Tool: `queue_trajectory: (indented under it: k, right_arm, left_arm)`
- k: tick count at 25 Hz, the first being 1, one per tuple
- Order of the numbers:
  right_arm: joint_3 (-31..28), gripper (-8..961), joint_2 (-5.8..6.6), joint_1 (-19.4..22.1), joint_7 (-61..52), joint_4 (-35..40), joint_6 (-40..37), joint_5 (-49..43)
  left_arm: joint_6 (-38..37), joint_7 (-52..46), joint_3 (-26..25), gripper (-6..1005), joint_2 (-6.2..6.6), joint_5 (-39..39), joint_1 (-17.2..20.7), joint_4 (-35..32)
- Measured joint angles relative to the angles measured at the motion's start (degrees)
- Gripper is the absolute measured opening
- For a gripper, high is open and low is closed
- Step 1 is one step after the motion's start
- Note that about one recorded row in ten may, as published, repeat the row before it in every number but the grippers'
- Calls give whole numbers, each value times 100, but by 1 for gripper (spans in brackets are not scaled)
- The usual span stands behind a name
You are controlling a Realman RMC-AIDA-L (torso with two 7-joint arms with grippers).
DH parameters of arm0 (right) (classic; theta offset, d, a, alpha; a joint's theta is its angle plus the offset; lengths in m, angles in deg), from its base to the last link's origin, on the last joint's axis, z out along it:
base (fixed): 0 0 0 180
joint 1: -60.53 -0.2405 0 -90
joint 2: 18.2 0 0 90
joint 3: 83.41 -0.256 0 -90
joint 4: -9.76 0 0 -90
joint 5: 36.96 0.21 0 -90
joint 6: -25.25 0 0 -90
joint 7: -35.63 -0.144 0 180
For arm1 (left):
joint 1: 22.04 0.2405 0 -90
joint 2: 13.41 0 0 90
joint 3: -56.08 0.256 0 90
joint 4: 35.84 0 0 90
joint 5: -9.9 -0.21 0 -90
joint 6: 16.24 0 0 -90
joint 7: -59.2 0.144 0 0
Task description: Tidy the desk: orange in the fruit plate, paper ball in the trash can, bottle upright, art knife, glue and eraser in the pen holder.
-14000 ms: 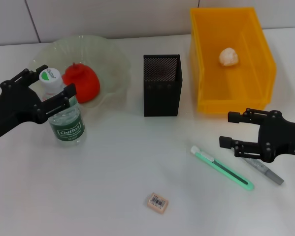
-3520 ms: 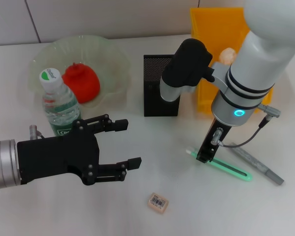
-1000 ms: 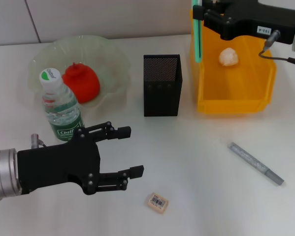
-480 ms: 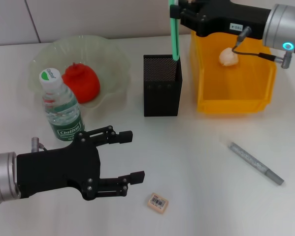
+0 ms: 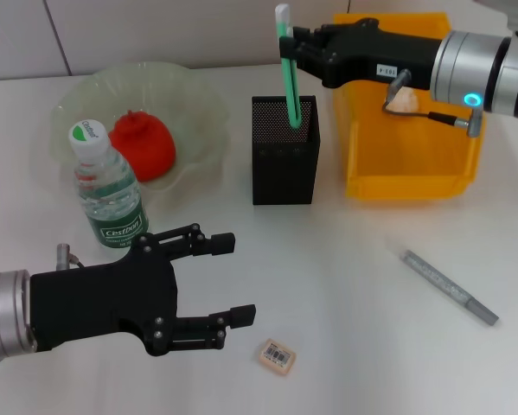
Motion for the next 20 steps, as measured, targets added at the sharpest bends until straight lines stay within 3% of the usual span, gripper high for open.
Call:
queue_trajectory:
  k: [20]
  right_arm:
    - [186, 217, -26, -75, -83, -227, 193, -279]
  left_arm:
    - [9, 72, 5, 811, -8, 0, -27, 96]
